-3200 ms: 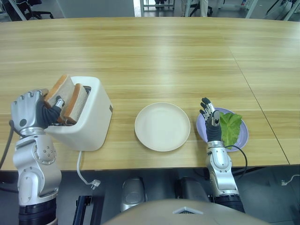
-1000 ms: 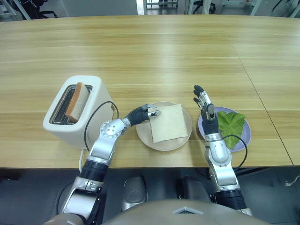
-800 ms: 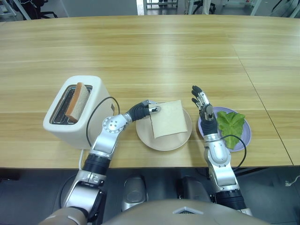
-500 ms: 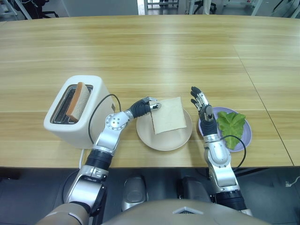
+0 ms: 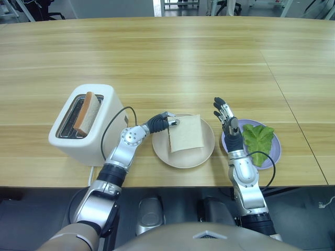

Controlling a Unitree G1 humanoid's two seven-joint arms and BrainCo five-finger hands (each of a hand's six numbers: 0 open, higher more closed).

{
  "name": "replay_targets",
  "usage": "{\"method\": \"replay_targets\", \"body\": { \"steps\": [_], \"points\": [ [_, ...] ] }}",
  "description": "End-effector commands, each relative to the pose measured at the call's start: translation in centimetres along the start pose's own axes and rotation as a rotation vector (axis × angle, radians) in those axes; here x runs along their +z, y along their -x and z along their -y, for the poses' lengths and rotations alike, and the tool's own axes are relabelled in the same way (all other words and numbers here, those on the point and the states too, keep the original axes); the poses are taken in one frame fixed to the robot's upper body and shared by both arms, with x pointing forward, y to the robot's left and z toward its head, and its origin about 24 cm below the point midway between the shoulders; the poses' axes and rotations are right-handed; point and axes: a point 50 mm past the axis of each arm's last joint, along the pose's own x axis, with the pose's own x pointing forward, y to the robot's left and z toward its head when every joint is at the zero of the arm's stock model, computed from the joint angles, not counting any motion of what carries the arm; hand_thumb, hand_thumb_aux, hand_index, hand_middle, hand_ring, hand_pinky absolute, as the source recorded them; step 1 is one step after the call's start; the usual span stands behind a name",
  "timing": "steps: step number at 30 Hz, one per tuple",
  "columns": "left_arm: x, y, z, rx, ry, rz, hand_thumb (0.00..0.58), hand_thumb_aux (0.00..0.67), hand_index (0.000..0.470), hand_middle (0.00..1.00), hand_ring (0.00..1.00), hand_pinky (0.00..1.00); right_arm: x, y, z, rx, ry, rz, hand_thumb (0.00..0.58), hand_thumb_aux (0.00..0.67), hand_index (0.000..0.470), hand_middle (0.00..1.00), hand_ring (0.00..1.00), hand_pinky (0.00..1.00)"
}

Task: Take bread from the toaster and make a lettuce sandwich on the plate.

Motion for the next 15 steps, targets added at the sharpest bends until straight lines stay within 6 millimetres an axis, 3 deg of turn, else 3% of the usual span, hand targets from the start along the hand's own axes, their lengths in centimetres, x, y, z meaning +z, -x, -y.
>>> {"method": "replay_targets", "body": {
  "steps": [1, 15],
  "points": [
    [-0.2, -0.1, -0.3, 0.016, -0.061, -0.033, 0.0, 0.0, 0.0, 0.0, 0.0, 0.0, 0.0, 0.1, 0.2, -0.007, -0.005, -0.011, 0.0, 0.0, 0.0, 0.0, 0.0, 0.0],
    [1.6, 1.1, -2.6, 0.186, -0.219, -0.002, 0.0, 0.0, 0.0, 0.0, 0.0, 0.0, -0.2, 0.0, 0.2, -0.001, -0.006, -0.016, 0.0, 0.0, 0.0, 0.0, 0.0, 0.0]
  ]
}}
